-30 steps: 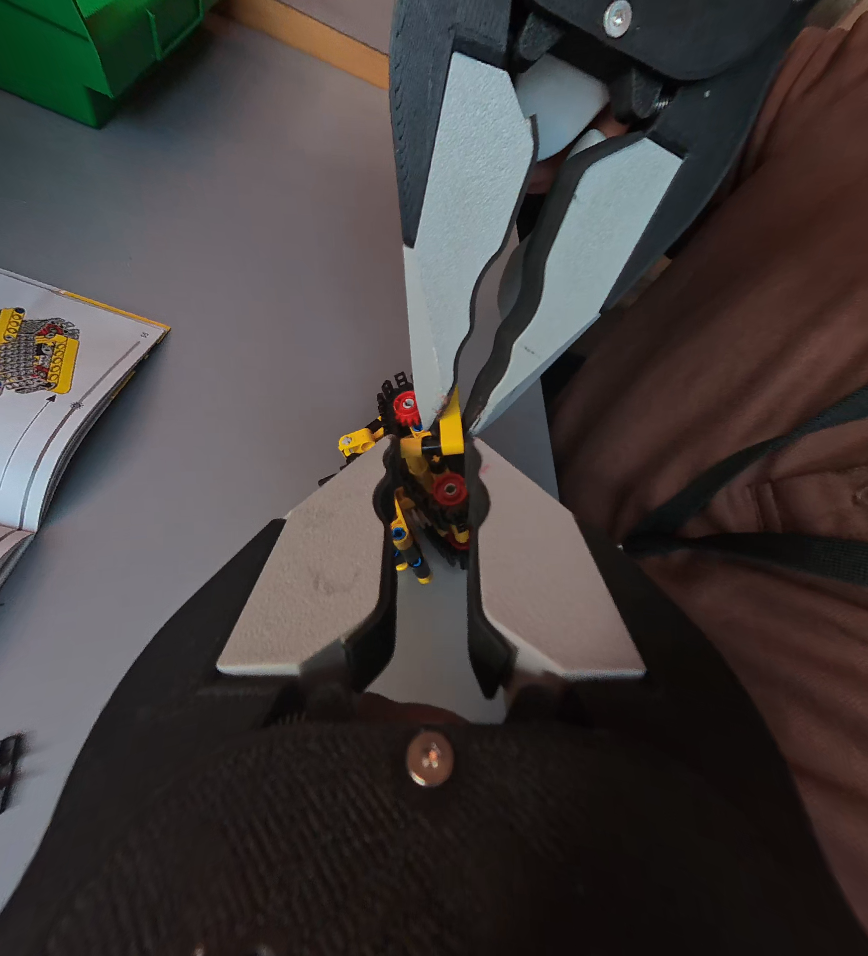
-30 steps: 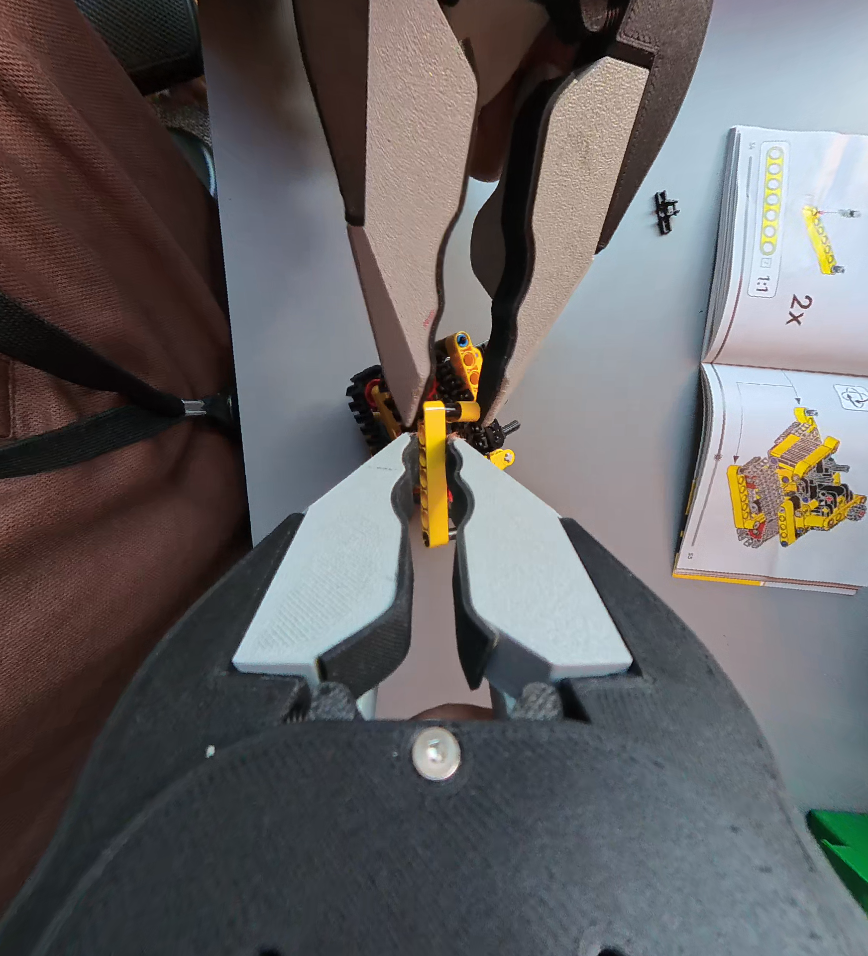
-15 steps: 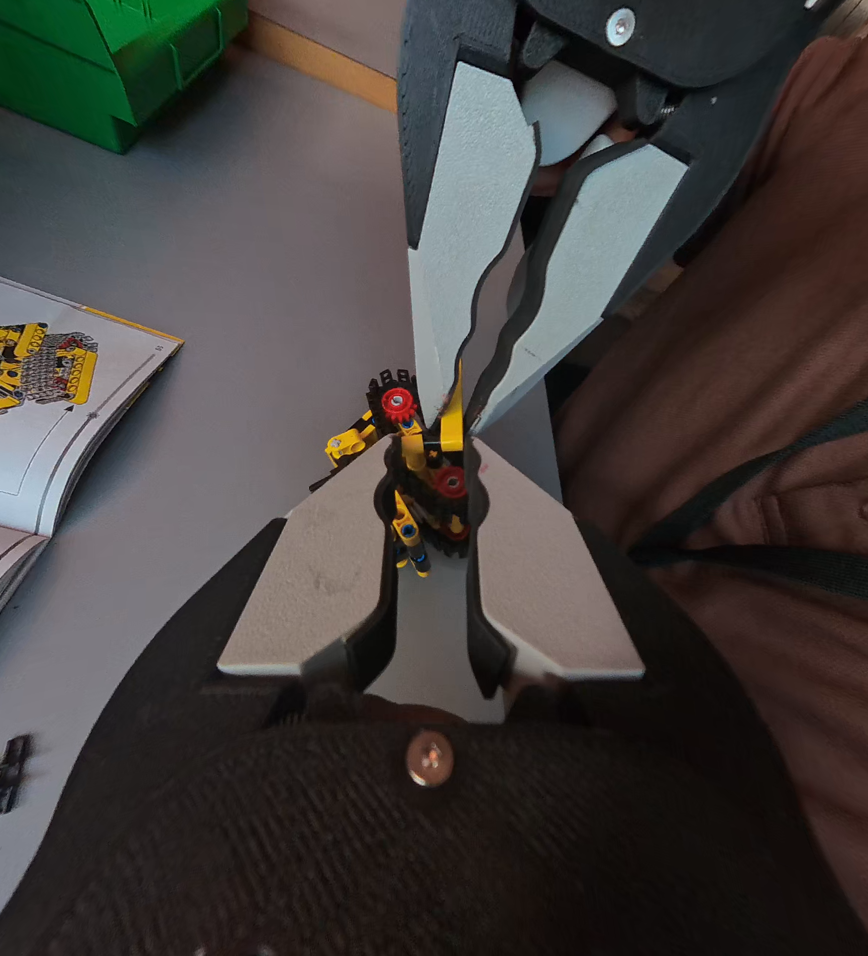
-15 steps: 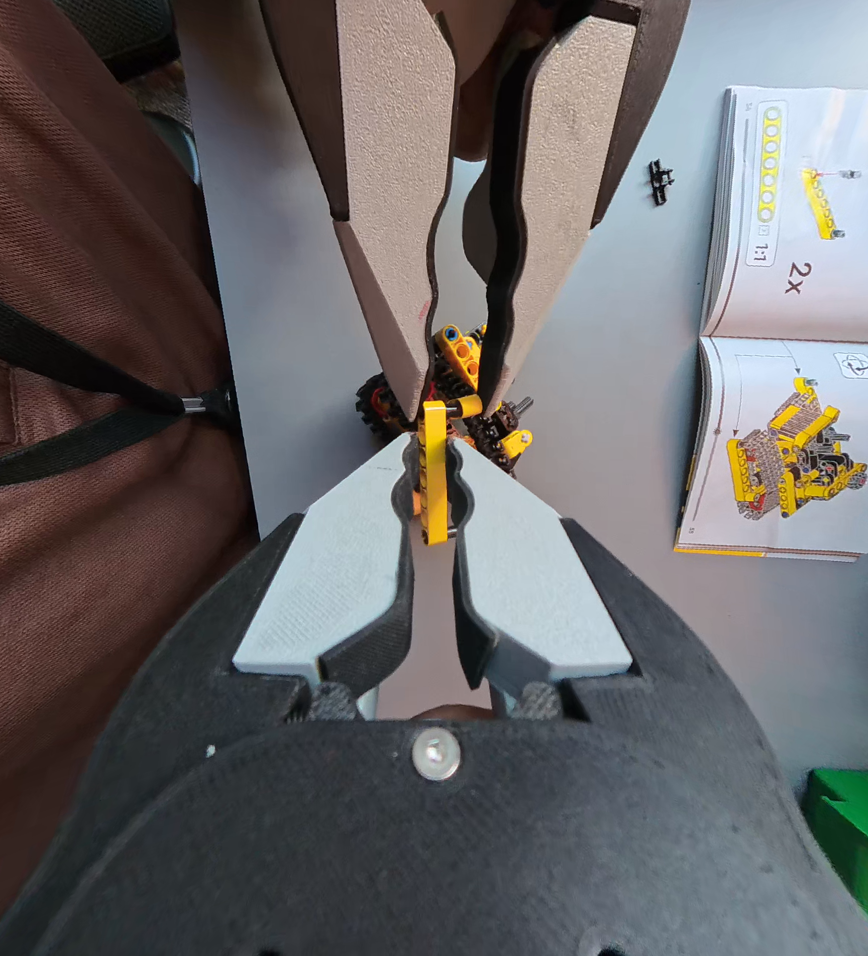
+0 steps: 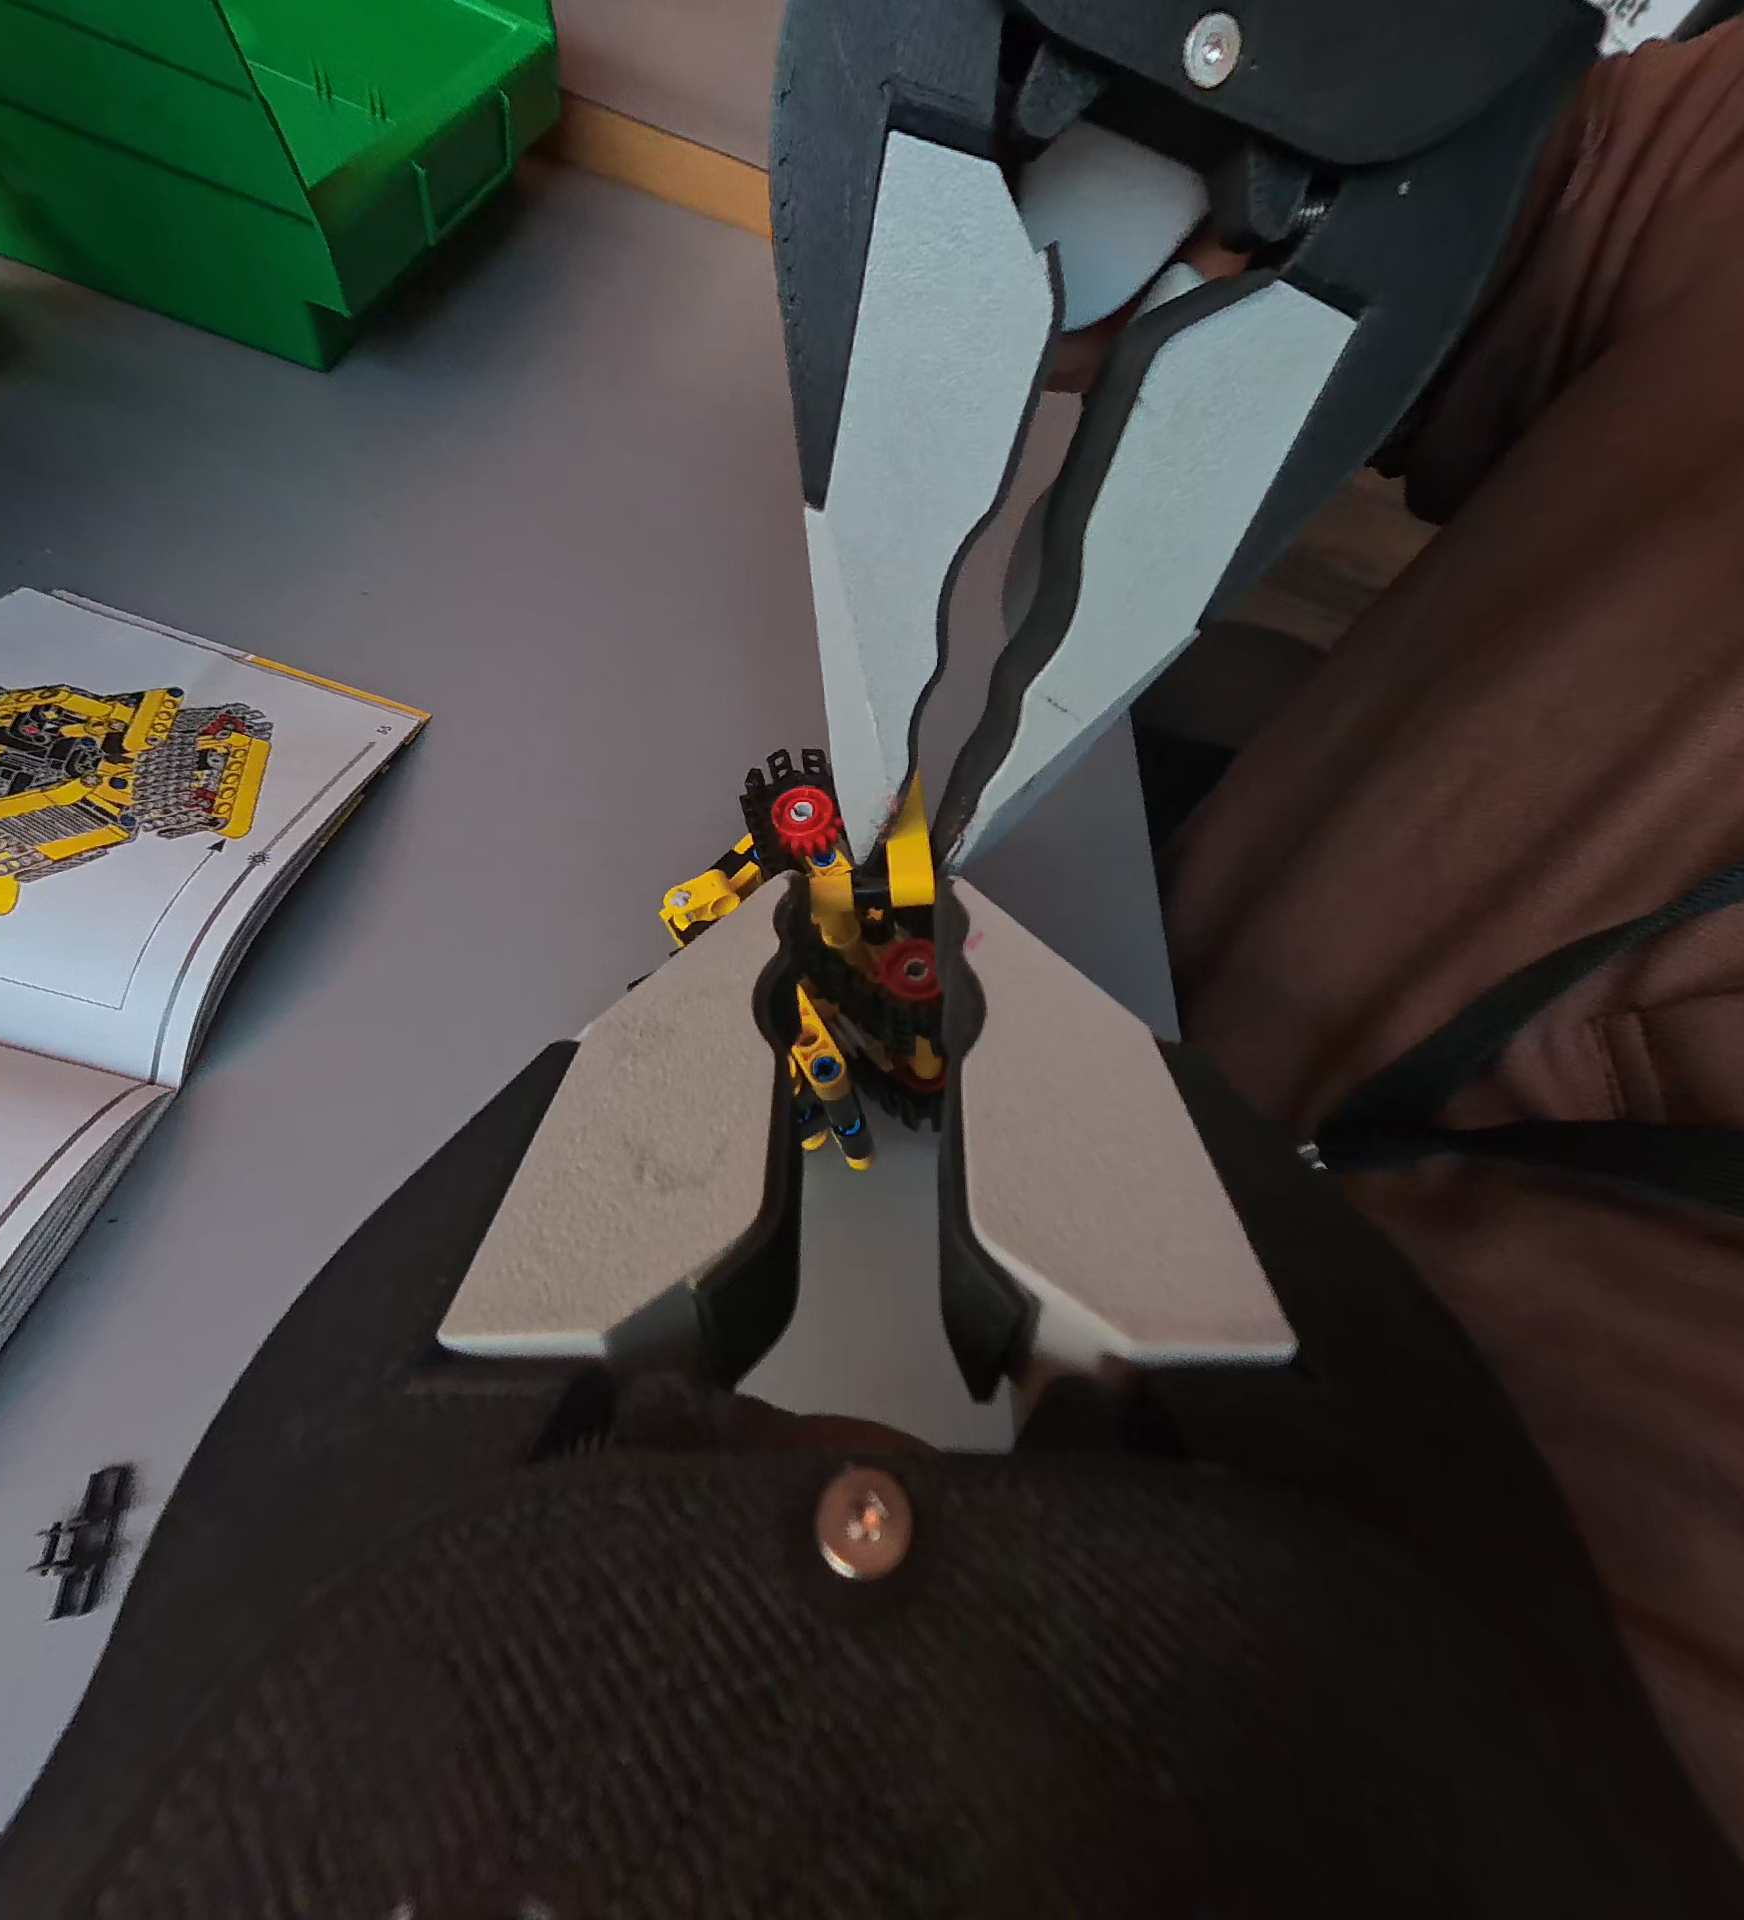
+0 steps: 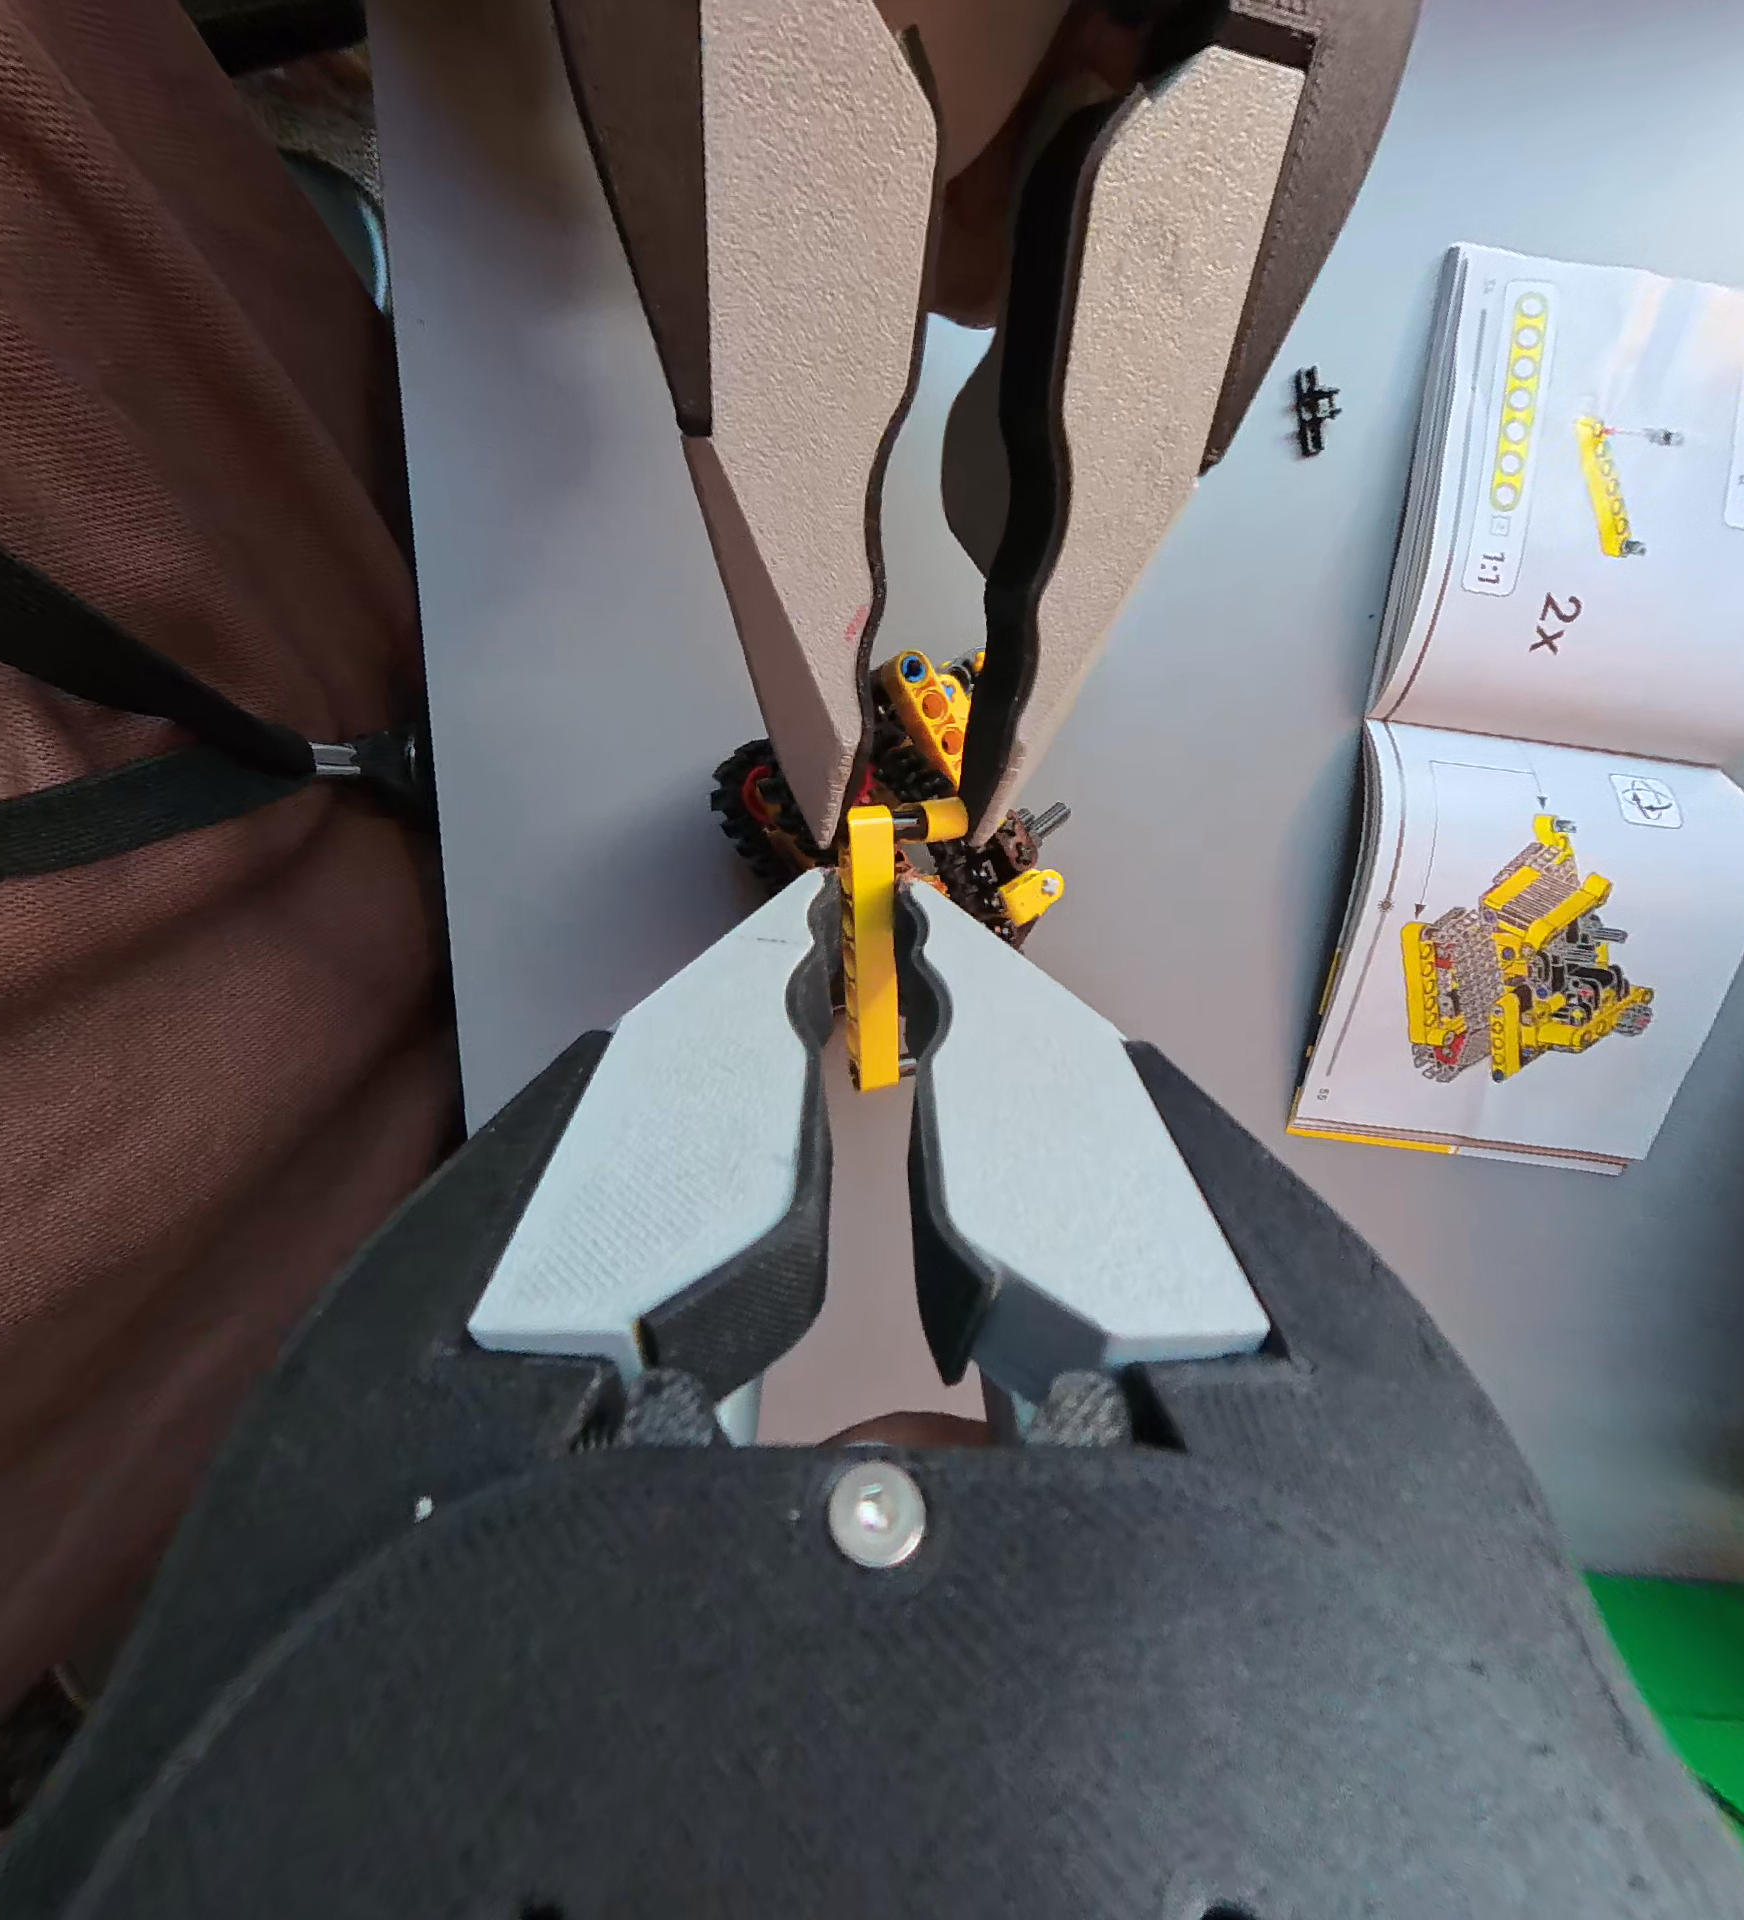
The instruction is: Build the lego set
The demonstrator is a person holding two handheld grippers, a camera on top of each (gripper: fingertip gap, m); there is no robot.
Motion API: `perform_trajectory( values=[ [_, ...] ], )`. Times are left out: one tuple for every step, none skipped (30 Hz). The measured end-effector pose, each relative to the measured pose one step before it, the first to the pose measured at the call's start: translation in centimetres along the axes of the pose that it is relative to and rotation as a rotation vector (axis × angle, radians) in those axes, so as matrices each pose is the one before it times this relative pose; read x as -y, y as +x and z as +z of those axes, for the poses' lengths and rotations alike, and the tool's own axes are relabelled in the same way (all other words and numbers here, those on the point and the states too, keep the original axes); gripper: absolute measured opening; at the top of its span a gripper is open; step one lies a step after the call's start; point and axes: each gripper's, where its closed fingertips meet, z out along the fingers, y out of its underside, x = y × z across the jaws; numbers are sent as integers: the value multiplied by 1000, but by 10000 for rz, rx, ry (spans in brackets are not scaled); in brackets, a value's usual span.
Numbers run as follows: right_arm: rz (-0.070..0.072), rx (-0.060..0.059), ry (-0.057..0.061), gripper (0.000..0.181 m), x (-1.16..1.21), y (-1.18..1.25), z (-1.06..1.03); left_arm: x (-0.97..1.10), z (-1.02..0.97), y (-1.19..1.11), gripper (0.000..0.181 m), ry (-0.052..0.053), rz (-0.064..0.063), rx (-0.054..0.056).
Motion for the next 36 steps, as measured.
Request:
perform_trajectory(
  values=[
    [-87,14,-23,7,-5,-49,-13,-3,4,47,21,-19,77,2],
    [-53,-22,-48,7,-21,22,1,8,13,-22,21,-7,58,49],
    [-39,-43,-36,6,-20,66,1,13,15,-64,21,1,0,66],
    [-16,-66,-13,6,-16,125,-19,50,-6,-121,21,27,-4,83],
    [-42,-92,-6,6,4,145,-33,58,-10,-123,21,47,30,90],
    [-65,-62,-6,6,12,49,3,13,-16,-46,20,13,41,47],
    [-34,-13,-21,6,-5,-22,6,-11,6,12,21,-6,35,24],
    [-23,10,-13,6,0,-37,-13,-5,8,20,20,-16,38,39],
    [-15,2,-9,6,-18,16,-9,18,12,-2,20,-8,61,76],
    [32,-156,18,7,4,260,-19,61,-4,109,13,20,119,30],
    [-98,41,-7,6,-39,16,-8,49,49,-9,13,11,95,133],
    [-45,-29,-33,6,-66,52,44,-47,66,-78,13,-49,132,139],
    [-189,-74,-23,6,-29,28,-19,51,26,-6,13,44,-36,7],
    [-192,-128,-34,6,-15,91,-52,77,7,-68,13,101,-98,-35],
    [-188,-106,-21,6,29,40,19,-31,-19,-22,13,24,-46,-71],
    [-209,-88,10,6,57,-24,33,-33,-63,23,13,-23,-7,-54],
    [-149,-67,-9,7,32,-12,-6,-17,-25,23,13,-10,84,27],
    [-91,-29,0,7,7,-19,6,-7,1,18,13,-1,89,35],
    [-52,-11,45,7,22,-27,-1,-8,-3,35,13,-1,11,-15],
    [50,36,95,7,43,-47,-17,-10,-10,39,13,1,-30,-69],
    [152,70,94,7,5,10,-31,-9,-26,-28,13,4,-11,-49],
    [194,12,76,8,-29,138,-19,-23,-4,-152,13,7,71,55],
    [158,-7,42,10,-108,136,-47,-23,-51,-33,13,4,202,36],
    [90,-84,22,17,-164,147,-110,-19,-70,177,13,-23,321,-12],
    [50,-165,43,22,-206,156,-188,-61,-94,106,14,-76,380,74],
    [89,-171,117,23,-203,127,-276,-47,-107,14,13,-89,402,132],
    [249,-140,257,23,-122,160,-305,-7,-112,-41,14,-50,347,124],
    [420,40,308,25,-167,27,-307,19,-103,-54,13,0,368,95],
    [525,125,270,26,-298,17,-299,21,-116,-46,14,31,379,64],
    [527,41,291,28,-334,190,-306,-66,-89,-50,13,-34,179,26],
    [439,-2,272,34,-375,251,-227,-6,-97,8,14,21,141,-20],
    [304,50,226,50,-362,107,-83,103,-107,60,13,122,154,-61],
    [109,37,257,64,-218,22,111,62,-108,236,13,130,227,-182],
    [-136,161,332,69,-61,-277,299,39,-96,173,13,136,268,-123],
    [-248,138,319,74,-2,-328,474,-106,-54,-52,13,-15,45,-14],
    [-267,-235,197,76,36,218,508,-115,-29,-90,13,-18,124,51]
  ],
)
